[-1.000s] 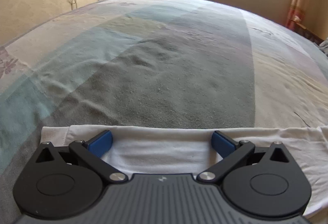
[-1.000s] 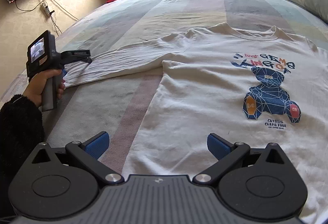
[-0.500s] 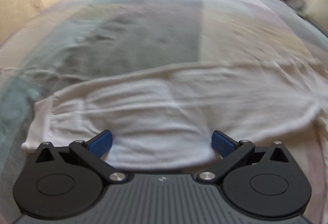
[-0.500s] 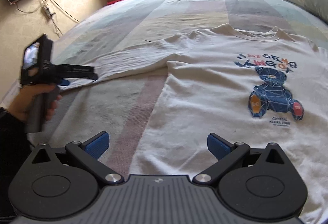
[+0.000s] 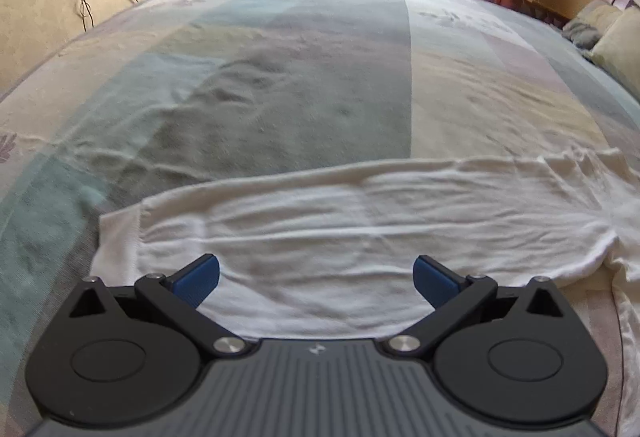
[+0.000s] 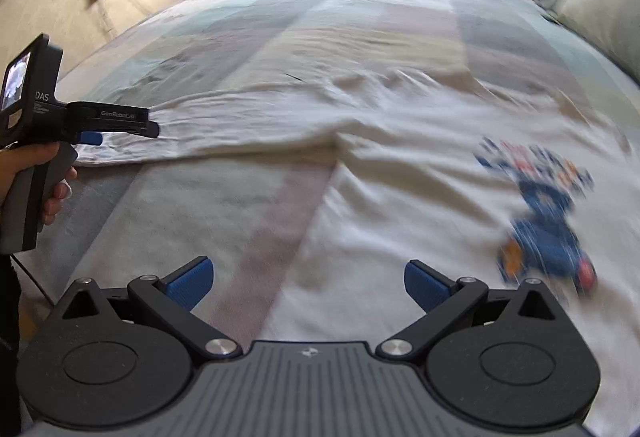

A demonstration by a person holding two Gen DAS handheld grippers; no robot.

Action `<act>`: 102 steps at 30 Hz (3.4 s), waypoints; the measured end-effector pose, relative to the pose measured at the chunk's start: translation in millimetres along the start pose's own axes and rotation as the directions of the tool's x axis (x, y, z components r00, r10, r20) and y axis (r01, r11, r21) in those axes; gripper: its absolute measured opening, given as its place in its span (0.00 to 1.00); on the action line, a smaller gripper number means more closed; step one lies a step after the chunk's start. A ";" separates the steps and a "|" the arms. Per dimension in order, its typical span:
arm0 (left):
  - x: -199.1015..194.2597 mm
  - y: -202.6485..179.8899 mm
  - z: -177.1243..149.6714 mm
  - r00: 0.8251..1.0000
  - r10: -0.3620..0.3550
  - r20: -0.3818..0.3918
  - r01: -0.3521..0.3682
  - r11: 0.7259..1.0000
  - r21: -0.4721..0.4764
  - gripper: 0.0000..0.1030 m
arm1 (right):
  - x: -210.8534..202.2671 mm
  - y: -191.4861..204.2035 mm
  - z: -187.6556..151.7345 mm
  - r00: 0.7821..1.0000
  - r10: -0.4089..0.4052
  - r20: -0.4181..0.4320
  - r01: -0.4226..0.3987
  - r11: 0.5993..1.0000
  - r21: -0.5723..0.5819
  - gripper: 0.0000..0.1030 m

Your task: Fold clothes

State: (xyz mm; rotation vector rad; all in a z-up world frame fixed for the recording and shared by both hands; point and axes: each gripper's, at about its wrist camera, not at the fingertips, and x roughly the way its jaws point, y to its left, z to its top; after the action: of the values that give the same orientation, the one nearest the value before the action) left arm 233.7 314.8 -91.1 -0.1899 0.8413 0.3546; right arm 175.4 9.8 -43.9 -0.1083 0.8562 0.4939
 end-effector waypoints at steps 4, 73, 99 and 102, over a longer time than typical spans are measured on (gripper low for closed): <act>-5.0 18.2 4.3 1.000 -0.017 0.026 0.019 0.997 -0.069 0.99 | 31.7 30.3 46.5 0.999 0.004 0.047 0.002 0.993 -0.116 1.00; 3.2 -42.6 8.7 0.987 -0.120 0.107 0.111 0.990 0.086 0.99 | 112.2 -47.3 54.1 0.964 0.265 0.001 -0.265 0.963 0.050 1.00; -67.1 -311.5 -80.0 0.814 -0.550 -0.189 0.570 0.693 0.441 0.99 | -70.2 -184.3 -139.0 0.992 -0.122 -0.014 0.121 0.955 0.270 1.00; -56.4 -326.9 -81.9 0.807 -0.556 -0.199 0.582 0.694 0.423 0.99 | -67.1 -186.0 -143.5 0.993 -0.121 -0.007 0.119 0.955 0.271 1.00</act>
State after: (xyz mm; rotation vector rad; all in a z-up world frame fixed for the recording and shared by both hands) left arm 266.5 -25.3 -93.9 -0.0016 0.8539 -0.4544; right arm 123.8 -220.4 -107.4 0.0935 0.8940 0.2594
